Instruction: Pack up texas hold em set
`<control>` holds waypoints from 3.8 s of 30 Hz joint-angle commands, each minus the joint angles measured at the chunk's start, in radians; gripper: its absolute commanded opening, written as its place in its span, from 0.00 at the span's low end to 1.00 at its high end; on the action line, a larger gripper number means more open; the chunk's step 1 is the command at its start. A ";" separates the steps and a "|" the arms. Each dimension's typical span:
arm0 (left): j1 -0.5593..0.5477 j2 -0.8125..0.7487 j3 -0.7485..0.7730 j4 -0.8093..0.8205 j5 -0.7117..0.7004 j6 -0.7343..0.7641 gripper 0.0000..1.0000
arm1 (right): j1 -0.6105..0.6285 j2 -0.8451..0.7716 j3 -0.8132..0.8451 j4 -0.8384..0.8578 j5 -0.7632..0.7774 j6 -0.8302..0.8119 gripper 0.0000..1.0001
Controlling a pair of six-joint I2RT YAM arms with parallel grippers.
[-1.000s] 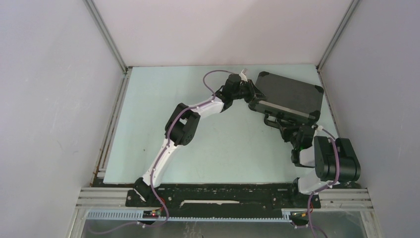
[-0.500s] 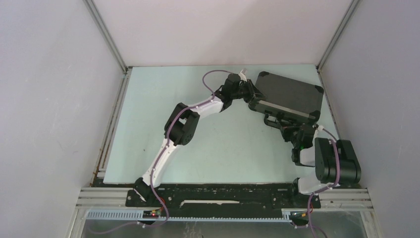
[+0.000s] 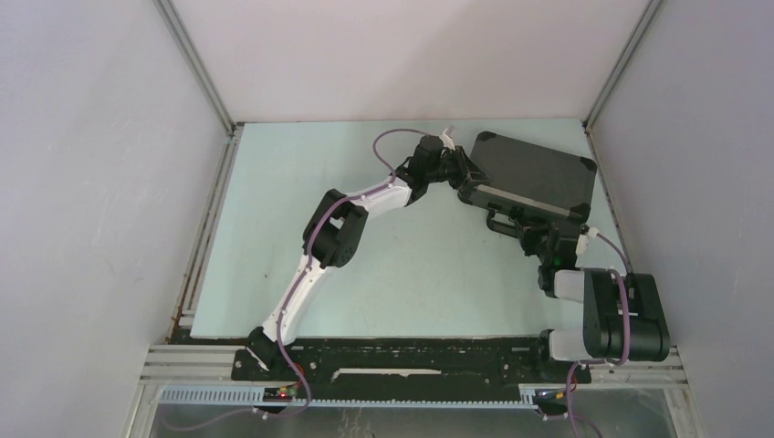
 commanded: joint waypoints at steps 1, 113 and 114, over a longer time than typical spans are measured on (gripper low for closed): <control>0.032 -0.013 -0.034 -0.112 -0.058 0.065 0.16 | 0.016 -0.044 0.118 0.178 0.102 0.034 0.10; -0.006 -0.896 -0.416 -0.387 -0.217 0.597 0.65 | 0.227 -0.890 0.568 -1.206 -0.279 -1.055 0.74; -0.005 -0.964 -0.470 -0.388 -0.231 0.601 0.70 | 0.227 -0.907 0.601 -1.226 -0.301 -1.051 0.76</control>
